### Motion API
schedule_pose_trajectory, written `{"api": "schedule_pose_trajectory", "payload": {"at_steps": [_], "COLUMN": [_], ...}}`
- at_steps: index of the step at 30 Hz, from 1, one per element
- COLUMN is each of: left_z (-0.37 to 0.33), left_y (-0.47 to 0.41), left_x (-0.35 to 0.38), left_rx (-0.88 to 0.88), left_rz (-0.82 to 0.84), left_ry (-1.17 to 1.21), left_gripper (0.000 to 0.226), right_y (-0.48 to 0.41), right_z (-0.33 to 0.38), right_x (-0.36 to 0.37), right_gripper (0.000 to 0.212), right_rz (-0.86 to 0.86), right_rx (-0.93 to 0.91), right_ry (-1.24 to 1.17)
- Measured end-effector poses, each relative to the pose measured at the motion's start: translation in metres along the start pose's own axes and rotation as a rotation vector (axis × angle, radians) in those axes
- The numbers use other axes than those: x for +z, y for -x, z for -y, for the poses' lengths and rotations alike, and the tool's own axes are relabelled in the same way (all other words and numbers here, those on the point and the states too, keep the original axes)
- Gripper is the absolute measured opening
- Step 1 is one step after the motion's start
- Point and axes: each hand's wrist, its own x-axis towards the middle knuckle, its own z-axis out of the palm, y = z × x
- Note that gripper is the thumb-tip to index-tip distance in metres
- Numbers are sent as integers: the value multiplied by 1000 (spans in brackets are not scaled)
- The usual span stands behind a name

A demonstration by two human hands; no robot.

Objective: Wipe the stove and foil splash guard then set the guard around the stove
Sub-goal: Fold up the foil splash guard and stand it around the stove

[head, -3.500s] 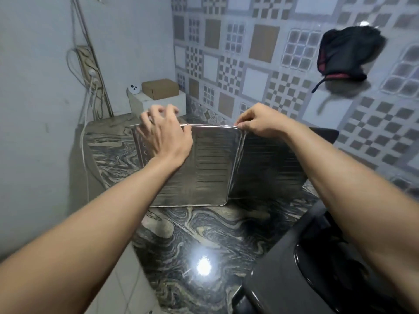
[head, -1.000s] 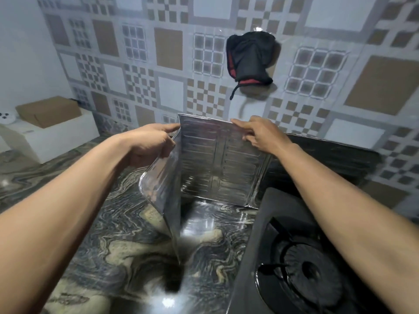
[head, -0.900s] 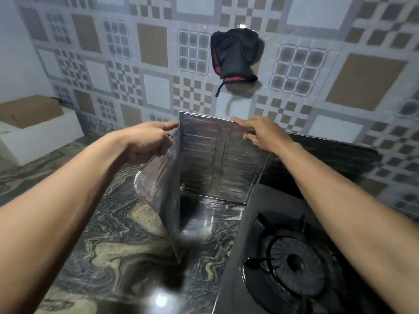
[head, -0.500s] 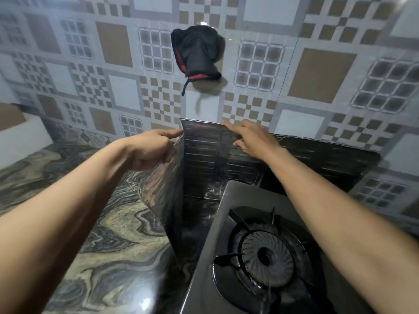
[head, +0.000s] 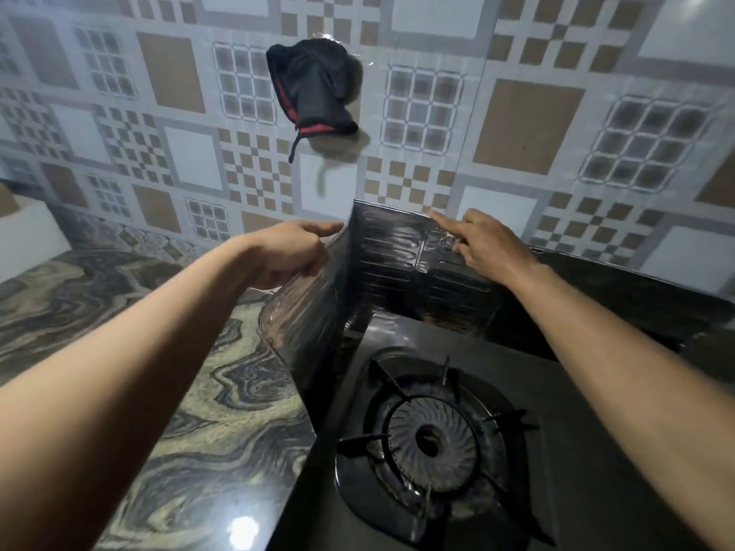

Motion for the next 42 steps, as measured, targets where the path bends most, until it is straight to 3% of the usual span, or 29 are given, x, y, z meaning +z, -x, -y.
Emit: {"api": "schedule_pose_trajectory", "payload": {"at_steps": [6, 12, 18, 23, 27, 37, 40, 42], "left_z": [-17, -5, -7, -10, -12, -22, -18, -14], "left_y": [3, 3, 13, 14, 12, 17, 16, 17], "left_x": [37, 53, 54, 59, 67, 79, 75, 71], "left_rx": [95, 163, 238, 217, 242, 148, 89, 44], "left_rz": [30, 93, 32, 6, -49, -207, -157, -96], "left_ry": [8, -72, -135, -170, -371, -514, -494, -518], "left_gripper": [74, 88, 72, 82, 79, 75, 83, 82], "right_y": [23, 8, 5, 21, 33, 15, 5, -6], "right_z": [-22, 1, -1, -24, -41, -22, -7, 9], "right_x": [-6, 14, 27, 19, 11, 28, 36, 35], "right_gripper": [73, 78, 96, 92, 91, 91, 82, 89], "right_rz": [-28, -87, -161, -198, -197, -296, -356, -288], "right_rx": [3, -28, -31, -32, -32, -75, -225, -324], "right_ry": [105, 194, 251, 293, 365, 435, 404, 309]}}
